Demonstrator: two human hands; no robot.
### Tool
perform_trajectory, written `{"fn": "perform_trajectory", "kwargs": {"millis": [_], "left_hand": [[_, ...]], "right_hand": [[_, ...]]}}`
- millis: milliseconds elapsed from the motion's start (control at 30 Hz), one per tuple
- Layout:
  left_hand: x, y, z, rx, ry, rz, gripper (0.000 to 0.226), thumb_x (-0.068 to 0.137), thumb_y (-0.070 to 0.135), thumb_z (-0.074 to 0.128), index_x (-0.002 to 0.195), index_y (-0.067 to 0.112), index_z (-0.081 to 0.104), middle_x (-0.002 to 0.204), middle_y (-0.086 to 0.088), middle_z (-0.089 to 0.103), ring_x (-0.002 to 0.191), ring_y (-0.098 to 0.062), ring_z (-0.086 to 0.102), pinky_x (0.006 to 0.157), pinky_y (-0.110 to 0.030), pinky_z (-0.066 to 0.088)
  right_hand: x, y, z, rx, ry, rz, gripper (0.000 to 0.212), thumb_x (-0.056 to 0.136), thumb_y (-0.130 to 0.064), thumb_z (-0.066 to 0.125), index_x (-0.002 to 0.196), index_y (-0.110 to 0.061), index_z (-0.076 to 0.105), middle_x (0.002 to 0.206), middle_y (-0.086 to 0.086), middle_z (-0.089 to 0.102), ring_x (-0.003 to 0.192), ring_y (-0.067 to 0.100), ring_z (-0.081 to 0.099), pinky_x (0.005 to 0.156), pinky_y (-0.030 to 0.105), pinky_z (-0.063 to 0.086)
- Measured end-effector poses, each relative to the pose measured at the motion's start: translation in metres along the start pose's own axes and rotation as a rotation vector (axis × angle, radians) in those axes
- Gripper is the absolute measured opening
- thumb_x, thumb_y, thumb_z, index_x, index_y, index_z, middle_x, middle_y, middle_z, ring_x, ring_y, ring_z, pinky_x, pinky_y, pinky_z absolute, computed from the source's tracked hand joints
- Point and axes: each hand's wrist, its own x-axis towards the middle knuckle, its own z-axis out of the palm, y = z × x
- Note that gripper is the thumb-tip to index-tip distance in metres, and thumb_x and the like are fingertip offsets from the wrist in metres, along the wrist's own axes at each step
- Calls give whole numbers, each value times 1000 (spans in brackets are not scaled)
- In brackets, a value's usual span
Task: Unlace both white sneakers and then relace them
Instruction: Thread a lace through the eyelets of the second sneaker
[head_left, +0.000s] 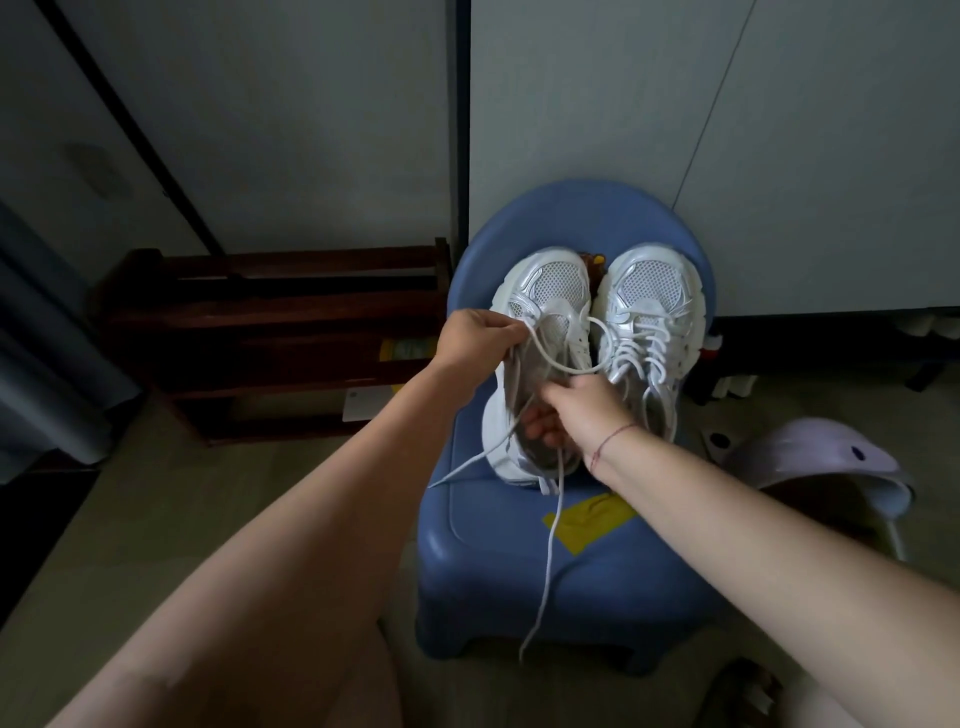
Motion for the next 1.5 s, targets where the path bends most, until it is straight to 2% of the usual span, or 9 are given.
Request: {"fn": "perform_trajectory", "kwargs": {"millis": [167, 300, 433, 633, 733, 900, 1067, 1300, 1500], "left_hand": [[0, 0, 0, -1, 4, 2, 21, 79, 8, 75, 61, 18, 71, 77, -16, 68, 75, -23, 62, 88, -49, 56], [0, 0, 0, -13, 12, -4, 21, 79, 6, 74, 62, 18, 70, 75, -15, 67, 76, -24, 61, 89, -50, 56], [0, 0, -1, -15, -5, 5, 15, 81, 8, 74, 68, 16, 71, 80, -16, 68, 77, -23, 62, 90, -48, 55], [-3, 2, 0, -26, -17, 3, 1, 82, 9, 75, 82, 9, 75, 82, -8, 71, 84, -20, 65, 92, -41, 56], [-3, 3, 0, -29, -17, 1, 5, 82, 9, 75, 86, 7, 75, 80, -3, 70, 86, -19, 66, 92, -38, 56], [-5, 3, 0, -26, -9, 2, 9, 82, 10, 75, 90, 5, 75, 83, -7, 71, 85, -19, 66, 92, -39, 56], [-5, 3, 1, -26, 7, 1, 6, 81, 9, 75, 86, 6, 75, 79, -6, 70, 80, -17, 64, 92, -40, 56], [-5, 4, 2, 3, 17, 11, 11, 81, 10, 75, 71, 15, 72, 89, -18, 73, 80, -20, 65, 90, -42, 56], [-4, 5, 1, 22, -1, 9, 7, 80, 10, 75, 75, 14, 73, 90, -16, 74, 86, -23, 68, 91, -43, 56]], "right_hand": [[7, -2, 7, 149, 104, 31, 30, 93, -14, 54, 63, -10, 55, 35, -5, 51, 26, 4, 42, 31, 12, 28], [-1, -3, 5, 46, 44, 39, 27, 92, -5, 55, 65, -9, 55, 43, 2, 46, 24, 4, 33, 29, 11, 23], [-23, -2, -12, -233, -187, 35, 25, 90, -3, 56, 66, -9, 55, 44, 1, 48, 26, 3, 33, 30, 11, 23], [-62, 23, -27, -593, -835, 204, 19, 88, -9, 59, 74, -19, 67, 46, -8, 55, 39, 2, 42, 40, 14, 30], [-74, 34, -23, -632, -968, 227, 18, 88, -16, 62, 71, -21, 65, 47, -9, 56, 38, 1, 46, 42, 13, 33], [-57, 24, -29, -844, -662, 50, 30, 92, -29, 59, 68, -13, 60, 46, -4, 58, 37, 3, 51, 40, 15, 36], [-32, -14, -31, -334, -158, -161, 13, 96, -7, 49, 84, -8, 56, 58, 9, 58, 37, 10, 52, 33, 17, 37], [2, -15, -10, -214, -74, -73, 20, 95, -6, 44, 93, 4, 61, 61, 11, 61, 38, 13, 57, 34, 18, 41], [15, -6, 3, -266, 46, -47, 26, 93, -11, 48, 70, -6, 61, 55, 9, 58, 36, 16, 50, 32, 16, 32]]}}
